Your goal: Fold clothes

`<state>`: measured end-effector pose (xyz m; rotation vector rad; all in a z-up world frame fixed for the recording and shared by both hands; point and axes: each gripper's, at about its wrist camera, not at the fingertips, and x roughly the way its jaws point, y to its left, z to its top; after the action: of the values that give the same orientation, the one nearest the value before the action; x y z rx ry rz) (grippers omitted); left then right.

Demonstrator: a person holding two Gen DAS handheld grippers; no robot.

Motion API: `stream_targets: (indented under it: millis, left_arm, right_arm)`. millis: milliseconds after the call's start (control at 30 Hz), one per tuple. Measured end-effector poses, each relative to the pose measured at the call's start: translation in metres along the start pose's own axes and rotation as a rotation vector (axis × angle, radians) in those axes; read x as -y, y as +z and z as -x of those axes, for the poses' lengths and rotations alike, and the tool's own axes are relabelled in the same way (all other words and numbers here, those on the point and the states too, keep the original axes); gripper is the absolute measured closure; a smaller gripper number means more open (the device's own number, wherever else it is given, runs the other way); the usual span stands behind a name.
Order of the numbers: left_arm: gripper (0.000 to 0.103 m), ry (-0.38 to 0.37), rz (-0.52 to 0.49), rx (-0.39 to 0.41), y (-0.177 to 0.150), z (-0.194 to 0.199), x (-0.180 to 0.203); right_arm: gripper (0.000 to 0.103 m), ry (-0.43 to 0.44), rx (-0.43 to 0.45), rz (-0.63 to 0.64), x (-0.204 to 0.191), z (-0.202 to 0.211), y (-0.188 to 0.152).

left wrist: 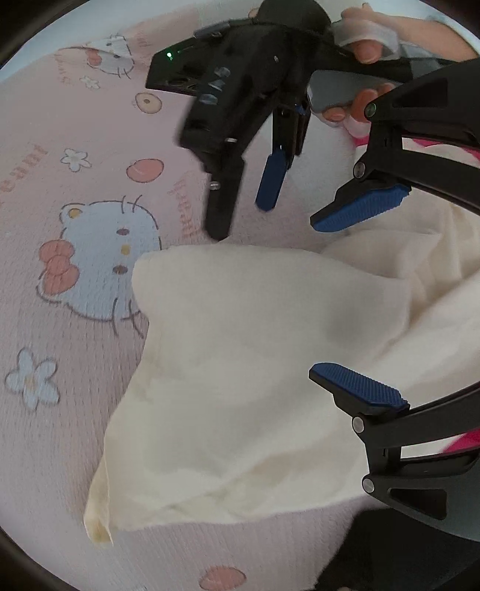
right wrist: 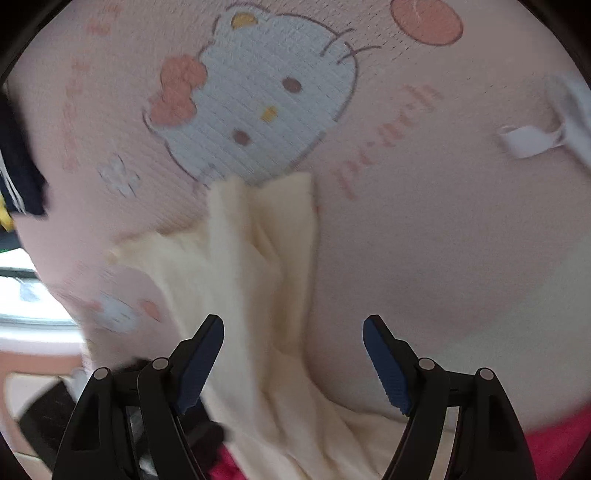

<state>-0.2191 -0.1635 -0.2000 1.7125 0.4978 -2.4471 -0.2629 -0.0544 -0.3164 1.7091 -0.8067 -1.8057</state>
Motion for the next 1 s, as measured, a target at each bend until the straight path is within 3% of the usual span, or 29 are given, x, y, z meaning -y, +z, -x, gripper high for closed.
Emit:
stream_targets:
  millis: [67,400,433,467,533,667,733,867,1000]
  left_arm:
    - [0.031,-0.002,-0.009,-0.001,0.004,-0.009,0.004]
    - [0.031,0.068,-0.112,0.045,0.020,-0.043,0.019]
    - [0.035,0.075,-0.129,0.051,0.021,-0.047,0.020]
    - [0.050,0.089,-0.145,0.055,0.022,-0.051,0.020]
    - [0.068,0.126,-0.171,0.062,0.021,-0.053,0.016]
    - [0.084,0.087,-0.142,0.086,0.020,-0.047,-0.005]
    - [0.084,0.109,-0.131,0.093,0.020,-0.044,-0.016]
    - [0.084,0.052,-0.030,0.090,0.019,-0.041,-0.043]
    - [0.084,0.088,0.017,0.110,0.013,-0.035,-0.059]
  right_arm:
    - [0.026,0.067,0.019,-0.023,0.005,-0.006,0.006]
    - [0.032,0.178,-0.022,-0.114,0.026,-0.025,0.008]
    - [0.032,0.185,-0.029,-0.121,0.027,-0.025,0.008]
    - [0.032,0.194,-0.037,-0.128,0.028,-0.027,0.008]
    - [0.032,0.209,-0.040,-0.142,0.030,-0.029,0.007]
    - [0.032,0.252,-0.027,-0.175,0.035,-0.036,0.007]
    - [0.032,0.264,-0.030,-0.172,0.034,-0.040,0.006]
    - [0.032,0.264,-0.038,-0.124,0.024,-0.048,0.003]
    - [0.032,0.246,-0.038,-0.021,0.010,-0.056,-0.003]
